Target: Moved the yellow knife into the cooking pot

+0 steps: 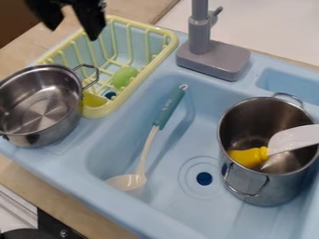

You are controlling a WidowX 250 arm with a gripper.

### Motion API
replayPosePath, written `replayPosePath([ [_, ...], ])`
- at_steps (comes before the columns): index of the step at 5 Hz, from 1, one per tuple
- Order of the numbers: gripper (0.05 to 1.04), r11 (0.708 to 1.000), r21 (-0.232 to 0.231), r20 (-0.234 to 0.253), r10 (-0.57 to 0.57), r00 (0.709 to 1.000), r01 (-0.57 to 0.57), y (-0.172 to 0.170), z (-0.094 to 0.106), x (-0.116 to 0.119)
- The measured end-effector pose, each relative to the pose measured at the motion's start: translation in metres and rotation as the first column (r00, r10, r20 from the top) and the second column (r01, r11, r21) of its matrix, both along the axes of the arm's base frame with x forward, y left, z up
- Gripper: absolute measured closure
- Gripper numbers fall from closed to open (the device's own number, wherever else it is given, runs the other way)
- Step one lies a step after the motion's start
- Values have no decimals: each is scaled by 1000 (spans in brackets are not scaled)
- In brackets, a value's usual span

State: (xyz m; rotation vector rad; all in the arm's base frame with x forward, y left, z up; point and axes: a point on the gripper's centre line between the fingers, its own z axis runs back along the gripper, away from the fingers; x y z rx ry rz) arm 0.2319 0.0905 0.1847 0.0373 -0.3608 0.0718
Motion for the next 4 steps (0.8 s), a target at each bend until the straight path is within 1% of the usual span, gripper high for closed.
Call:
replayPosePath([
  [1,83,995,-2,25,-104,994,104,-27,6,7],
  [2,83,978,-3,33,-208,978,208,-57,5,13],
  [3,83,944,-13,29,-330,944,330,-94,3,17],
  [4,83,913,-28,-1,-407,913,407,-127,-9,14],
])
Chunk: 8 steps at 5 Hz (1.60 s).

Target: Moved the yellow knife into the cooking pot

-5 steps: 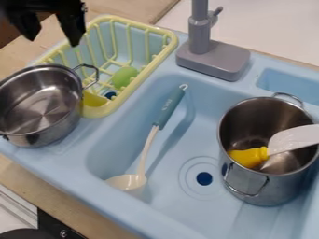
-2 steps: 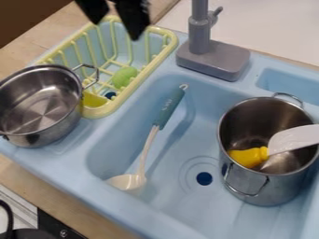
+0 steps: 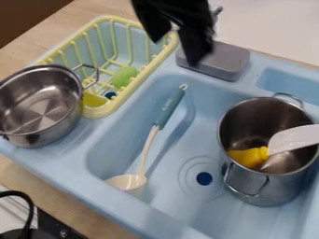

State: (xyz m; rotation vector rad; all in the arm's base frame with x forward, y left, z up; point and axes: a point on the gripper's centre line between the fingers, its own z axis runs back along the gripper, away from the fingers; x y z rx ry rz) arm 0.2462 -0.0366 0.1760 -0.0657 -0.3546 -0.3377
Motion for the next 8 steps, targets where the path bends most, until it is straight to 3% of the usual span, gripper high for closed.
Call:
replayPosePath([
  [1,83,994,10,-18,-112,994,112,-24,-8,-5],
  [2,83,965,19,-29,-261,965,261,-42,-14,-13],
  [3,83,917,52,-29,-395,918,396,-58,-21,-18],
  [4,83,905,61,-41,-420,907,422,-73,-30,-19],
  [5,83,901,-6,-49,-433,900,433,-87,-33,-14],
  [7,83,908,-2,-40,-419,907,419,-99,-40,-5],
  [8,83,896,12,-43,-443,896,443,-104,-48,-7],
])
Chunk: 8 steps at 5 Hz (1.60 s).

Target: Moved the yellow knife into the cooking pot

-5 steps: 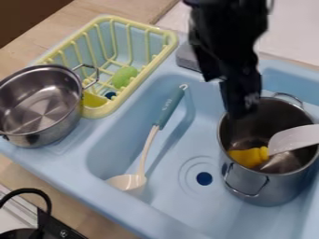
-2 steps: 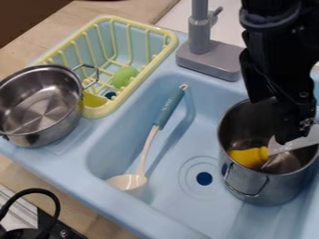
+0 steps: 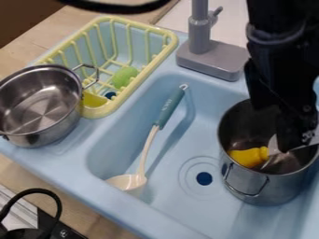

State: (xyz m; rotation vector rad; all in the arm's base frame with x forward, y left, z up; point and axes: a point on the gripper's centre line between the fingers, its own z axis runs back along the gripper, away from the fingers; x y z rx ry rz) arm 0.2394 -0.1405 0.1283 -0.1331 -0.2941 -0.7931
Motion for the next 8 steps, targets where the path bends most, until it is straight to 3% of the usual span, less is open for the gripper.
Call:
replayPosePath([
  [1,83,1000,-10,-4,-14,1000,14,-2,0,-1],
  [4,83,999,39,36,-27,999,25,3,-21,-1],
  [8,111,1000,9,67,11,998,-12,-1,-33,3],
])
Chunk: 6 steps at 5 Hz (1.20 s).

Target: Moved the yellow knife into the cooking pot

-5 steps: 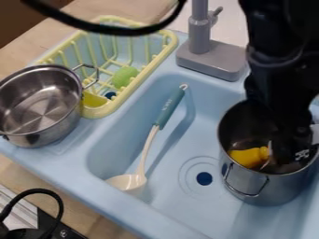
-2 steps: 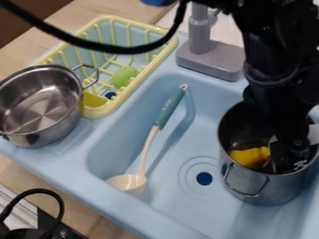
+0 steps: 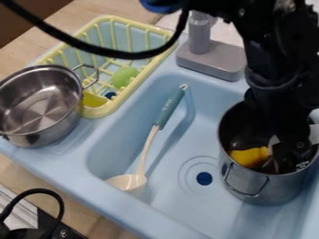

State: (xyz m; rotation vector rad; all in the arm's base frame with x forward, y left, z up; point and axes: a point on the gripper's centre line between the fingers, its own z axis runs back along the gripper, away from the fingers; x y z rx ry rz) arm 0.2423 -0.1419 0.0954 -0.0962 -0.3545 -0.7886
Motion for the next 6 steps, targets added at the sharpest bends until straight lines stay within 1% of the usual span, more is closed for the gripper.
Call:
replayPosePath([
  [1,368,1000,13,-5,10,1000,-10,1,-6,2],
  [2,604,999,27,-15,22,1000,-22,2,-8,2],
  [3,617,999,33,-27,31,999,-30,3,-9,0],
  [4,617,998,58,-38,42,998,-40,9,-5,-4],
  [5,617,997,27,20,72,997,-73,15,15,-2],
  [6,617,995,-2,57,101,993,-101,21,32,-3],
])
